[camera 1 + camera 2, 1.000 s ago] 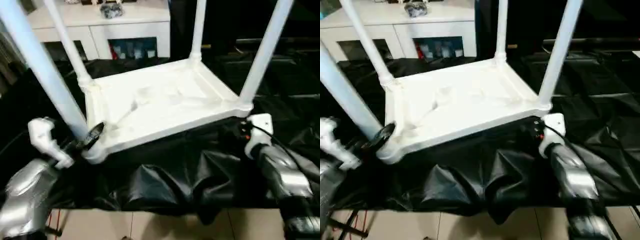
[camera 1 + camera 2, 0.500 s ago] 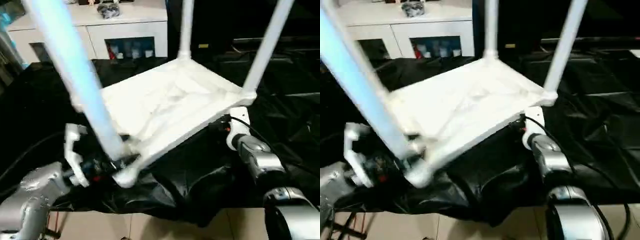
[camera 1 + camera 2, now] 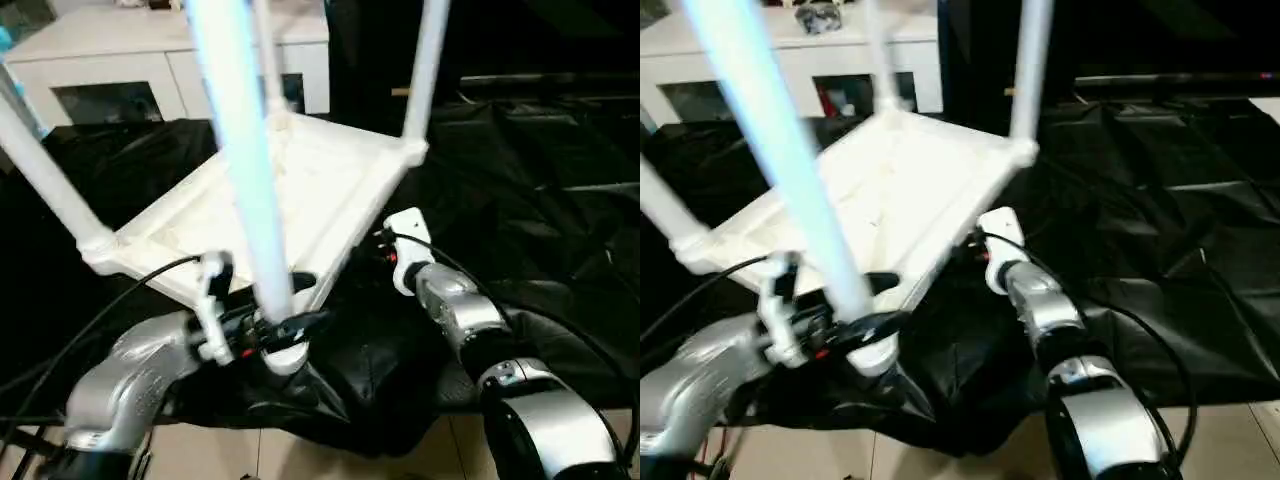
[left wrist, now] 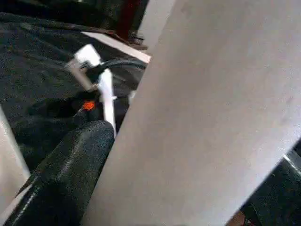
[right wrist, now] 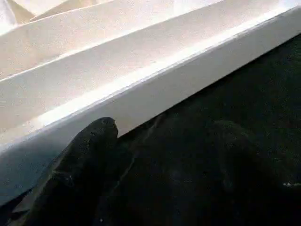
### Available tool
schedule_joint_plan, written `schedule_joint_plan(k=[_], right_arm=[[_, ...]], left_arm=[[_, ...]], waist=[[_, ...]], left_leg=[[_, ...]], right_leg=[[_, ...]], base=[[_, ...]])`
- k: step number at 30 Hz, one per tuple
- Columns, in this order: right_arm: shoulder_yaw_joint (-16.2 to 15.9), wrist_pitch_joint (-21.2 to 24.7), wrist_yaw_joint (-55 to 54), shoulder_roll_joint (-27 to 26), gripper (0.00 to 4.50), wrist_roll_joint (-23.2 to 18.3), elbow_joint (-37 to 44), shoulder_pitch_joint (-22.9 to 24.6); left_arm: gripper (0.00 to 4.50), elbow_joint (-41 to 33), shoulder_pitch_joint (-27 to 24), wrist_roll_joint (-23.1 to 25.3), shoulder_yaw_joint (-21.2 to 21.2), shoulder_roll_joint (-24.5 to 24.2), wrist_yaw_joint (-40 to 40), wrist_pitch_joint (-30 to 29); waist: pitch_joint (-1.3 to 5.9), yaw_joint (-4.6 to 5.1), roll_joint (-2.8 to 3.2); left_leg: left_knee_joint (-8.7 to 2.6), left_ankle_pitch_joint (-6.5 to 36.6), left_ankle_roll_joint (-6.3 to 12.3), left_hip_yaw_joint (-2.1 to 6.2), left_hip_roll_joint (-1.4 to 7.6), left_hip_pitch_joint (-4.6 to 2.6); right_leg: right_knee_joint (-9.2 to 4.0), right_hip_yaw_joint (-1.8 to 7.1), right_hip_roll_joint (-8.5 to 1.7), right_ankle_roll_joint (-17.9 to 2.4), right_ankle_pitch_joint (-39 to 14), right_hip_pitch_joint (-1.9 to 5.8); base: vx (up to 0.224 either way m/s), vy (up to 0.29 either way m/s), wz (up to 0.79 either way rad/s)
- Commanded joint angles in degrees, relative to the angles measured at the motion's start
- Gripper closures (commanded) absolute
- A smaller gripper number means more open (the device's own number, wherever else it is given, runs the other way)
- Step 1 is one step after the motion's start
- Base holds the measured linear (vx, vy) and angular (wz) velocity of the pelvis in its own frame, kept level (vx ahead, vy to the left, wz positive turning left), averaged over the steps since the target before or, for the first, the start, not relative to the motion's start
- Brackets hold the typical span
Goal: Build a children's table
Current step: Rotate table base
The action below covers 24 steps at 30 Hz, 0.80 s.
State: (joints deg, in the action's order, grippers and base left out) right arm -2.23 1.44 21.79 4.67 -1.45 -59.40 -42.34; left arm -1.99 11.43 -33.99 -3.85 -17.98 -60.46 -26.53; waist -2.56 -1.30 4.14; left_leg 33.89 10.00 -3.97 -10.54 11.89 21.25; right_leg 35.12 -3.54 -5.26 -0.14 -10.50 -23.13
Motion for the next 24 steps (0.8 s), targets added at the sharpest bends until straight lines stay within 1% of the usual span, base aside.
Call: schedule_joint_plan(k=[1, 2, 3, 4, 5, 6, 7, 8, 9, 10, 11, 12, 13, 14, 15, 16, 18, 21, 22, 24], right_arm=[[-1.23, -1.23, 1.68, -1.58, 0.84, 0.63, -0.45, -1.09], [-1.21, -1.33, 1.81, -1.60, 0.84, 0.75, -0.56, -1.07], [-1.24, -1.37, 2.24, -1.69, 0.84, 0.79, -0.57, -0.92], [-1.26, -1.37, 2.54, -1.72, 0.84, 0.79, -0.54, -0.81], [-1.26, -1.37, 2.54, -1.72, 0.84, 0.79, -0.54, -0.81], [-1.60, -1.44, 3.00, -1.82, 0.84, 1.00, -0.46, -0.51], [-1.86, -1.72, 3.61, -2.06, 0.84, 1.15, -0.54, -0.15], [-2.02, -2.02, 3.84, -2.25, 0.84, 1.27, -0.69, 0.12], [-2.03, -2.17, 3.74, -2.30, 0.84, 1.28, -0.70, 0.28], [-1.98, -2.30, 3.77, -2.32, 0.84, 1.23, -0.74, 0.31], [-1.98, -2.30, 3.77, -2.32, 0.84, 1.23, -0.74, 0.31], [-1.89, -2.45, 3.64, -2.27, 0.84, 1.20, -0.76, 0.37], [-1.81, -2.53, 3.44, -2.18, 0.84, 1.20, -0.75, 0.39], [-1.70, -2.61, 3.22, -2.04, 0.84, 1.21, -0.71, 0.46], [-1.54, -2.61, 3.05, -1.85, 0.84, 1.16, -0.68, 0.49], [-1.24, -2.76, 2.70, -1.42, 0.84, 1.12, -0.69, 0.54], [-0.70, -2.93, 2.42, -0.81, 0.84, 0.96, -0.78, 0.61], [0.73, -3.20, 2.36, 0.60, 0.84, 0.52, -0.52, 0.98], [1.26, -3.51, 2.03, 1.69, 0.84, 0.54, -0.37, 1.17], [1.75, -3.76, 1.89, 2.82, 0.84, 0.47, -0.13, 1.37]], left_arm=[[0.03, -0.39, 2.61, 0.32, -2.27, 1.67, -0.02, -0.26], [0.03, -0.03, 3.58, 0.38, -2.68, 2.49, 0.33, -0.24], [0.03, 0.54, 5.12, 0.45, -3.25, 3.87, 1.04, -0.34], [0.03, 0.88, 5.98, 0.50, -3.57, 4.68, 1.49, -0.40], [0.03, 0.88, 5.98, 0.50, -3.57, 4.68, 1.49, -0.40], [0.03, 1.54, 7.34, 0.37, -3.94, 6.06, 2.16, -0.47], [0.03, 2.91, 9.34, 0.38, -4.49, 8.18, 3.19, -0.38], [0.03, 4.64, 11.11, 1.59, -5.63, 9.93, 4.22, 0.06], [0.03, 6.09, 11.97, 3.72, -6.93, 10.78, 5.09, 0.88], [0.03, 7.18, 12.40, 4.84, -7.38, 11.34, 5.60, 1.90], [0.03, 7.18, 12.40, 4.84, -7.38, 11.34, 5.60, 1.90], [0.03, 8.69, 12.86, 6.28, -7.74, 11.99, 6.70, 3.13], [0.03, 9.93, 13.22, 7.68, -8.06, 12.36, 7.69, 4.40], [0.03, 11.17, 13.56, 9.09, -8.29, 12.76, 8.79, 5.69], [0.03, 12.14, 13.82, 9.79, -8.08, 13.21, 9.89, 6.51], [0.03, 13.20, 14.15, 10.50, -7.44, 13.94, 11.84, 7.59], [0.03, 13.75, 14.27, 10.67, -6.80, 14.63, 12.88, 8.80], [0.03, 14.59, 14.39, 12.33, -6.20, 15.28, 14.71, 11.11], [0.03, 15.30, 14.54, 13.11, -5.54, 15.20, 15.70, 12.41], [0.03, 16.29, 14.70, 14.26, -5.14, 14.76, 16.24, 14.08]], waist=[[3.49, -0.19, -0.51], [3.58, -0.35, -0.44], [3.57, -0.34, -0.48], [3.58, -0.37, -0.58], [3.54, -0.42, -0.64], [3.53, -0.33, -0.69], [3.55, -0.28, -0.69], [3.57, -0.28, -0.51], [3.63, -0.24, -0.65], [3.67, -0.15, -0.78], [3.71, -0.12, -0.82], [3.77, 0.01, -0.88], [3.77, 0.14, -0.53], [3.82, 0.32, -0.72], [3.75, 0.45, -0.30], [3.80, 0.51, -0.45], [3.83, 0.51, -0.50], [3.82, 0.45, -0.41], [3.85, 0.42, -0.38], [3.84, 0.37, -0.53]], left_leg=[[-3.89, 14.96, 1.05, -0.09, 0.57, -0.47], [-3.78, 14.59, 1.05, -0.07, 0.50, -0.53], [-3.75, 14.05, 1.23, -0.09, 0.47, -0.42], [-3.68, 13.99, 1.36, -0.17, 0.48, -0.52], [-3.68, 13.89, 1.40, -0.14, 0.47, -0.46], [-3.72, 13.87, 1.52, -0.12, 0.45, -0.30], [-3.62, 13.86, 1.58, -0.18, 0.40, -0.37], [-3.56, 13.82, 1.61, -0.18, 0.37, -0.37], [-3.53, 13.32, 1.75, -0.05, 0.35, -0.21], [-3.57, 13.01, 1.93, 0.01, 0.36, -0.10], [-3.51, 12.78, 2.13, 0.00, 0.33, -0.15], [-3.44, 12.16, 2.53, 0.04, 0.32, 0.00], [-3.40, 11.97, 2.71, 0.05, 0.31, 0.04], [-3.28, 11.97, 3.18, -0.03, 0.32, -0.10], [-3.31, 12.40, 3.37, -0.02, 0.30, -0.15], [-3.37, 12.61, 3.33, 0.08, 0.34, -0.08], [-3.34, 12.92, 3.30, 0.11, 0.41, -0.11], [-3.36, 13.63, 3.38, 0.12, 0.48, -0.19], [-3.37, 13.55, 3.41, 0.14, 0.49, -0.17], [-3.35, 13.63, 3.50, 0.14, 0.51, -0.18]], right_leg=[[-3.90, 1.79, -1.87, -13.84, -11.60, 2.78], [-3.85, 1.79, -1.89, -13.89, -11.30, 2.78], [-3.83, 1.79, -1.89, -14.03, -10.86, 2.88], [-3.90, 1.81, -1.86, -14.09, -10.79, 2.84], [-3.91, 1.80, -1.89, -14.10, -10.87, 2.88], [-3.90, 1.75, -1.88, -14.01, -11.08, 3.02], [-4.04, 1.75, -1.87, -13.94, -11.32, 2.97], [-4.02, 1.76, -1.88, -14.01, -11.30, 2.98], [-4.03, 1.74, -1.95, -13.79, -10.86, 3.22], [-4.07, 1.71, -1.95, -13.68, -10.48, 3.33], [-4.09, 1.71, -1.98, -13.68, -10.21, 3.29], [-3.97, 1.68, -2.06, -13.99, -9.55, 3.44], [-3.95, 1.66, -2.05, -14.21, -9.15, 3.43], [-4.07, 1.63, -1.92, -14.40, -8.63, 3.31], [-4.27, 1.51, -1.80, -14.44, -8.60, 3.25], [-4.12, 1.46, -1.88, -14.69, -8.51, 3.43], [-4.18, 1.44, -1.97, -14.93, -8.65, 3.44], [-4.30, 1.42, -1.90, -15.10, -9.13, 3.37], [-4.23, 1.42, -1.92, -15.17, -8.80, 3.38], [-4.28, 1.39, -1.90, -14.99, -8.60, 3.40]], base=[[0.000, 0.000, 0.00], [0.000, 0.000, 0.00], [0.000, 0.000, 0.00], [0.000, 0.000, 0.00], [0.000, 0.000, 0.00], [0.000, 0.000, 0.00], [0.000, 0.000, 0.00], [0.000, 0.000, 0.00], [0.000, 0.000, 0.00], [0.000, 0.000, 0.00], [0.000, 0.000, 0.00], [0.000, 0.000, 0.00], [0.000, 0.000, 0.00], [0.000, 0.000, 0.00], [0.000, 0.000, 0.00], [0.000, 0.000, 0.00], [0.000, 0.000, 0.00], [0.000, 0.000, 0.00], [0.000, 0.000, 0.00], [0.000, 0.000, 0.00]])
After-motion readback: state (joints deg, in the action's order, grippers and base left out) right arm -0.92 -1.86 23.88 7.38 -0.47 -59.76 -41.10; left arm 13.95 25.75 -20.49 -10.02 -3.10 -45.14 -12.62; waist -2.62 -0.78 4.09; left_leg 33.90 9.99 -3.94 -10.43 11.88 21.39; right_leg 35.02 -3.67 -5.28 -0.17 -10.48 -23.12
